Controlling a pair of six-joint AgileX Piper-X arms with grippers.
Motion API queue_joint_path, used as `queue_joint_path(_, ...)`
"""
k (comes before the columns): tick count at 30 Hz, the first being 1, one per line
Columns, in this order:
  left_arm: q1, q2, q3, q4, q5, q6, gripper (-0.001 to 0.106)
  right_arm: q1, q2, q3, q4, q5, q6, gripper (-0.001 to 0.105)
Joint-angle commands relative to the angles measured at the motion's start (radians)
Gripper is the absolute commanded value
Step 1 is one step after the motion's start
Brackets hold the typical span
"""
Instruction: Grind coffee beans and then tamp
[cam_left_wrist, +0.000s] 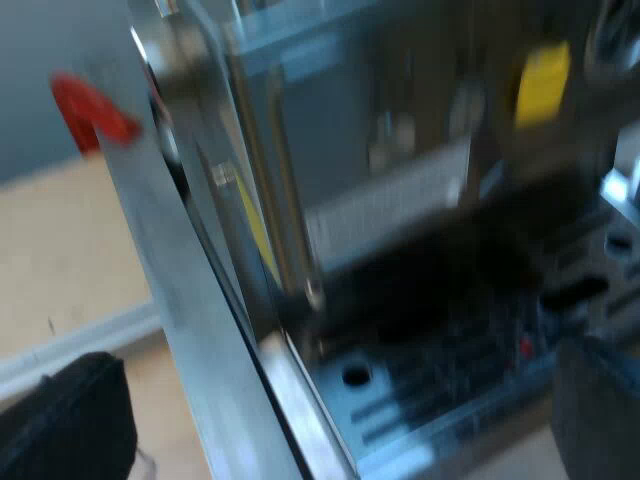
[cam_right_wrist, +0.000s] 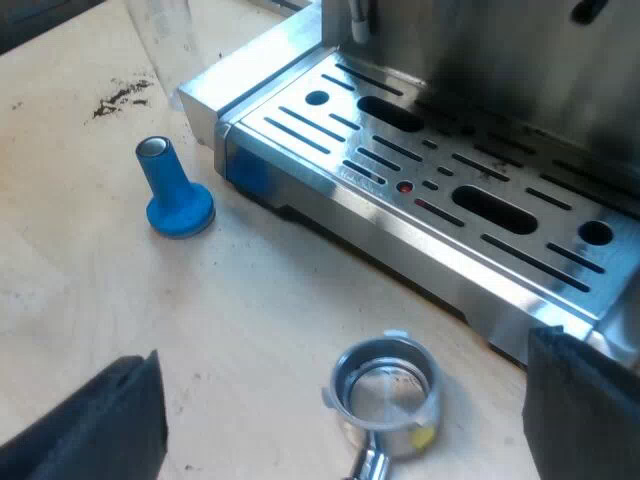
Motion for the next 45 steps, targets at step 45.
queue_joint_path(45, 0.368, -0.111, -0.181, 0.174, 0.074, 0.001, 0.085, -1.037, 0.159, -0.360, 0.313, -0.278, -0.105, 0.074)
